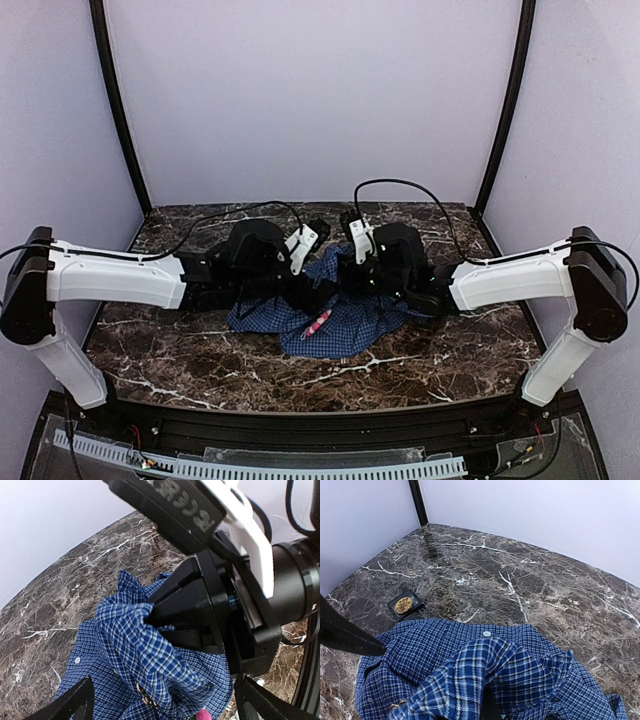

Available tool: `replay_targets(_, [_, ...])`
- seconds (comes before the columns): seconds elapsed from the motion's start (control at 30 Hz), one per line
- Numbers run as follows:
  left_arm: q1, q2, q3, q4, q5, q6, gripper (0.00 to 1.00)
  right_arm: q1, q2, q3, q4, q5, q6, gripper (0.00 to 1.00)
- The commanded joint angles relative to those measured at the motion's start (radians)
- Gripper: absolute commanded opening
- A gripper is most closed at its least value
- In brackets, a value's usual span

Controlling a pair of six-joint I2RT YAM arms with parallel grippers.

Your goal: Remove the brooch from the garment

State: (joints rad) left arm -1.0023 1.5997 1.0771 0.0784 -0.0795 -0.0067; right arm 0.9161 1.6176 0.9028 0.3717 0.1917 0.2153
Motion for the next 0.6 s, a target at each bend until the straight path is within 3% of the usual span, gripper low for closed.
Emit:
replay_targets(0.0, [-0.058, 0.059, 0.040, 0.034, -0.271, -0.010, 0.99, 0.004, -0.053, 0.045, -0.029, 0.090, -0.018, 0.00])
replay_targets(0.13, [-0.062, 0.086, 0.040, 0.081, -0.320, -0.051, 0.99, 0.004, -0.059, 0.069, -0.061, 0.155, -0.024, 0.00])
replay_targets(0.23, [-0.064, 0.087, 0.016, 0.137, -0.262, -0.066, 0.99, 0.000, -0.055, 0.090, -0.084, 0.183, -0.017, 0.00])
replay_targets(0.57, [-0.085, 0.167, 0.020, 0.217, -0.335, -0.041, 0.99, -0.022, -0.058, 0.141, -0.119, 0.181, 0.017, 0.00])
